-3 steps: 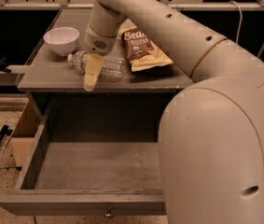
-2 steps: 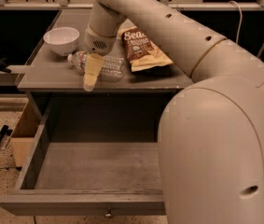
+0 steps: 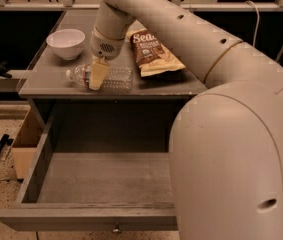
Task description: Place water bottle into top drawer
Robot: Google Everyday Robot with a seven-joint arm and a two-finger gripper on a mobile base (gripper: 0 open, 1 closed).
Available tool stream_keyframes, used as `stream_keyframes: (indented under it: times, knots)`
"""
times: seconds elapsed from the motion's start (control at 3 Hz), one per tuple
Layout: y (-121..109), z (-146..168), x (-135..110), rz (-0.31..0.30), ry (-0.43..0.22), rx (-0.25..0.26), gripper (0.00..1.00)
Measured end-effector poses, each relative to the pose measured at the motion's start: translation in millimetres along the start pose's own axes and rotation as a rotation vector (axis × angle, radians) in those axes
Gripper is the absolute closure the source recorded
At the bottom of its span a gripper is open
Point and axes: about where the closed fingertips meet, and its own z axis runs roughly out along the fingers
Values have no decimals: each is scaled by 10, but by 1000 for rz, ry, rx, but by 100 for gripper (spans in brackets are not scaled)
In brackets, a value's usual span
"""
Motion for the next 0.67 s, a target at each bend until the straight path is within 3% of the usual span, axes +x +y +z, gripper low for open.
stream_keyframes:
  times: [0.67]
  knots:
    - [0, 0, 0, 0, 0, 0, 96]
